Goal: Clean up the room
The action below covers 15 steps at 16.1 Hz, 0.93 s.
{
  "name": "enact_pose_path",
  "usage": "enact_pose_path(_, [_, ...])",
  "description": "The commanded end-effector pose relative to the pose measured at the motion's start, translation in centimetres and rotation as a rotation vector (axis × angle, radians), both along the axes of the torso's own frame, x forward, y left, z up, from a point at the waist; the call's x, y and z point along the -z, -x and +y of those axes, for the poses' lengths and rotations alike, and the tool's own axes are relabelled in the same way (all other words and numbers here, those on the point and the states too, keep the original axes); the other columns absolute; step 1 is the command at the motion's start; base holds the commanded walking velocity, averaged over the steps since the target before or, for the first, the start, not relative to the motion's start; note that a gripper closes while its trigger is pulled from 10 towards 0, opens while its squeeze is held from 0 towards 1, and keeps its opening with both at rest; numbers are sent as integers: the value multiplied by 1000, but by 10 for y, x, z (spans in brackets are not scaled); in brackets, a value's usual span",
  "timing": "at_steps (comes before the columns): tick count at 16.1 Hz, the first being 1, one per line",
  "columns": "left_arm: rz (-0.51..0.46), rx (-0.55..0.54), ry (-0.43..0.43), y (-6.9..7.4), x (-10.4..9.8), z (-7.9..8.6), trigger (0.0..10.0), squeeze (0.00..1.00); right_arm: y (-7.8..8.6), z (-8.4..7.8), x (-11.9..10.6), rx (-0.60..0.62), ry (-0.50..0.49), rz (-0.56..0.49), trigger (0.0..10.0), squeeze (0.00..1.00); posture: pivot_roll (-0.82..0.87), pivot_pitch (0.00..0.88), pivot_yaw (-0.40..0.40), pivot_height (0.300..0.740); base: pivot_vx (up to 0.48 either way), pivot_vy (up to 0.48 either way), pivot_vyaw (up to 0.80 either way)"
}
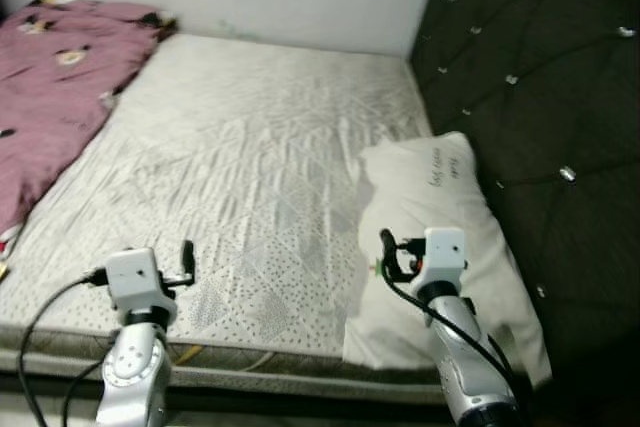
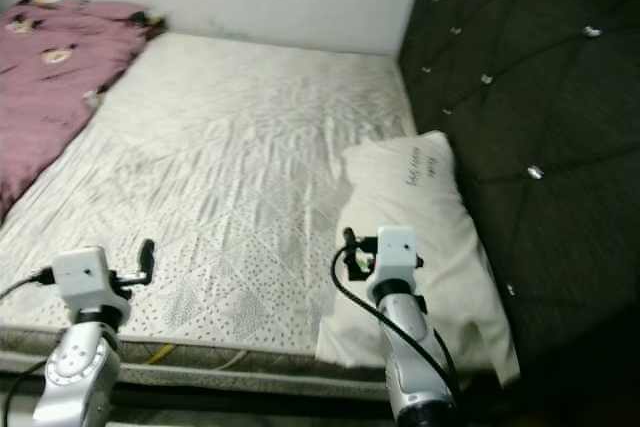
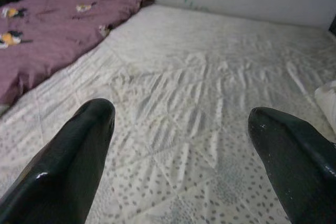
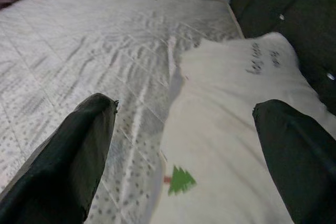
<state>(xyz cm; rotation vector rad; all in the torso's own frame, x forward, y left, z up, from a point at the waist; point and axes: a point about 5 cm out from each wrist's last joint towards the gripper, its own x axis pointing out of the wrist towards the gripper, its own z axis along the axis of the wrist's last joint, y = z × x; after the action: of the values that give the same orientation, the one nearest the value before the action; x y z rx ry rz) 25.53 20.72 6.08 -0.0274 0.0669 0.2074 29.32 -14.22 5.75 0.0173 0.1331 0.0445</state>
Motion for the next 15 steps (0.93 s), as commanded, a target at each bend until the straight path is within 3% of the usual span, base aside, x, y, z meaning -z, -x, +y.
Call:
enact_pose_path(1, [3,17,4,-1,2,-7,10000,0,1,-9,3,28,-3,15,10000,0,23,36,-39,740,0,480,0])
enact_pose_path(8, [-8,-1,-15,-2,-1,-5,10000,0,-2,-8,2,15,9,7,10000,0,16,35,-32,740,0,480,0])
enact_pose_path(11, [-90,-5,-80,-9,-16,-11,10000,0,-3,-7,2,7,11,8,10000,0,16,35,-32,740,0,0,0])
enact_pose_path(12, [-77,22,-29,-9,-12,-12,10000,0,-3,-7,1,6,13,9,10000,0,19,44,-36,740,0,0,0])
enact_pose_path(15, [-62,31,7,-8,-9,-12,10000,0,-3,-7,2,4,14,9,10000,0,14,44,-36,740,0,0,0])
